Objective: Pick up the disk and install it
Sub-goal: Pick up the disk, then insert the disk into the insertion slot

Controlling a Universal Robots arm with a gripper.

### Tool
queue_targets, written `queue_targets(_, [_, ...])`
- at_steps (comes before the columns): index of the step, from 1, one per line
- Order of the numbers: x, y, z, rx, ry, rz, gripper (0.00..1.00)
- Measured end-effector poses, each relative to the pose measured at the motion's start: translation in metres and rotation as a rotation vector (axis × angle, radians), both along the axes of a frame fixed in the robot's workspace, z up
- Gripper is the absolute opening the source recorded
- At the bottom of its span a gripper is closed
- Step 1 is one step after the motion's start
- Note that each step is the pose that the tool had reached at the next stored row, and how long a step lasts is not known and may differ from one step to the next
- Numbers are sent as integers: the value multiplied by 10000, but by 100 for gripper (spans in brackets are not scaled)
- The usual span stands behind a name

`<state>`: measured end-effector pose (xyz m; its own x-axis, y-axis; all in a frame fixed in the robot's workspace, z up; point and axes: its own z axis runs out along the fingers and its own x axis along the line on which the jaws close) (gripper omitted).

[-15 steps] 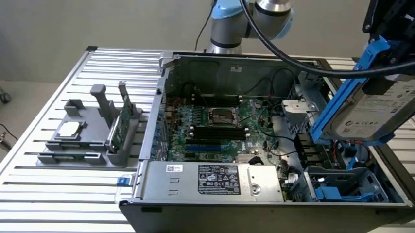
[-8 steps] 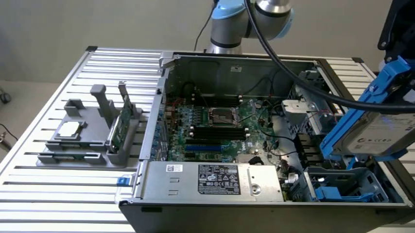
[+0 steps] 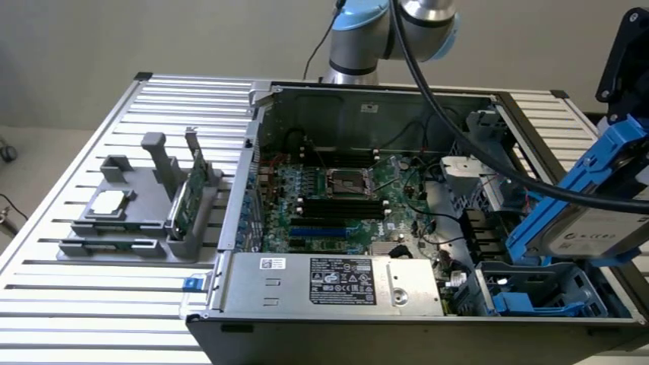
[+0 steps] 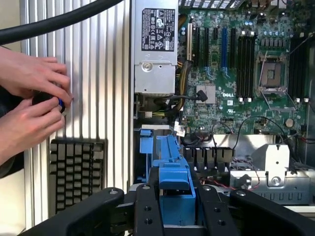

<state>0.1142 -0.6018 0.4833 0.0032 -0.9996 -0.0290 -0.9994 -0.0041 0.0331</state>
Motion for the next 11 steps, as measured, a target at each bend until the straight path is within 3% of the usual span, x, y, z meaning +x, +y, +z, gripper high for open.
queue_targets(4, [1, -2, -46, 2, 55, 2, 33])
queue_targets(11, [1, -3, -91, 6, 57, 15, 33])
